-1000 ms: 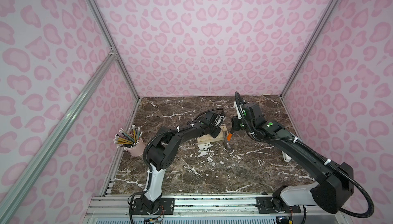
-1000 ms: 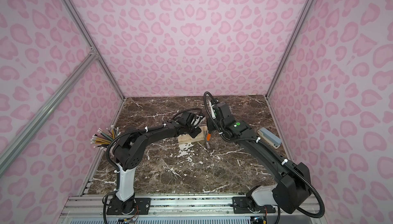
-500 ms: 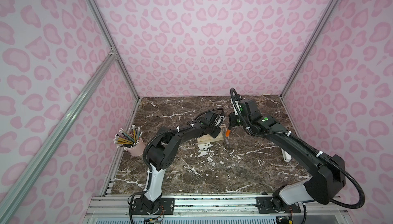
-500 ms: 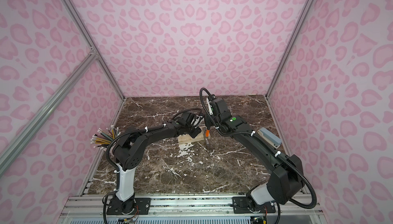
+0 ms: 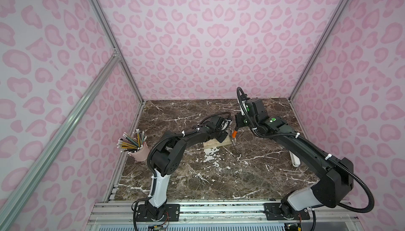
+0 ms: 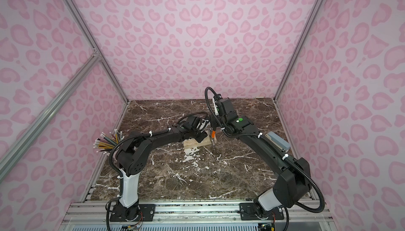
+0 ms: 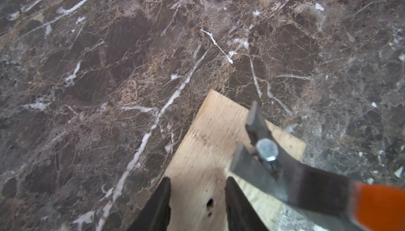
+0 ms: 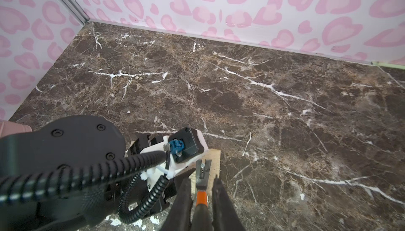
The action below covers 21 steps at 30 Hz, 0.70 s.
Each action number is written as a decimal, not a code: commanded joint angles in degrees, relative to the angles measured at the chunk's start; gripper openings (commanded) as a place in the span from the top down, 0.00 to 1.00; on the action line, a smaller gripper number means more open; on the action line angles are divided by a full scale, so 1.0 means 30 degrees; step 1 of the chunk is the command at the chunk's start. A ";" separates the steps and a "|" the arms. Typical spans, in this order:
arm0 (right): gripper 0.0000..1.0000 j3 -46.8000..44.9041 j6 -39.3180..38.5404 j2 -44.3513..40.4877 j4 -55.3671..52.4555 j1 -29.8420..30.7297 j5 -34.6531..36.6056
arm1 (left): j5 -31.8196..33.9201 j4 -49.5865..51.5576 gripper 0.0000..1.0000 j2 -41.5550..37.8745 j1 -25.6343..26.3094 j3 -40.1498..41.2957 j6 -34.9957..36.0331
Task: Use a claw hammer to pull out a nail
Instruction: Remove the nail from the mounting plate.
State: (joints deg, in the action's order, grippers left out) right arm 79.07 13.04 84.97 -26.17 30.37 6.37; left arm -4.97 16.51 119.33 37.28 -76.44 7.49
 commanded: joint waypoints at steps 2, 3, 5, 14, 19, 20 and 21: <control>1.00 0.0515 0.0046 -0.0744 0.1810 -0.0003 0.0565 | 0.1628 0.4282 0.57 0.0478 -0.0092 0.0453 0.0229; 1.00 0.0430 0.0045 -0.0901 0.1825 0.0005 0.0640 | 0.1628 0.4252 0.57 0.0478 -0.0092 0.0471 0.0202; 1.00 0.0154 0.0166 -0.1394 0.1897 -0.0015 0.0883 | 0.1629 0.4192 0.57 0.0394 -0.0092 0.0491 0.0172; 1.00 -0.1252 0.0793 -0.4094 0.1205 -0.0106 0.1626 | 0.1152 0.4134 0.52 -0.0444 -0.0063 -0.0721 -0.0272; 1.00 -0.2004 0.1474 -0.6117 0.0404 -0.0741 0.0733 | 0.0449 0.4556 0.50 -0.1458 0.0138 -0.2845 0.0070; 1.00 -0.2184 0.1575 -0.6420 0.0239 -0.0849 0.0508 | 0.0279 0.4778 0.50 -0.1620 0.0197 -0.3399 0.0143; 1.00 -0.2342 0.1657 -0.6775 0.0131 -0.0931 0.0316 | 0.0184 0.4920 0.49 -0.1791 0.0230 -0.3789 0.0170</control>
State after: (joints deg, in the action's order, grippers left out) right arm 72.55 16.08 66.63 -27.79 28.01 9.21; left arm -3.03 29.93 115.70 37.50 -84.82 6.94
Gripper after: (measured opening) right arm 0.201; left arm 0.505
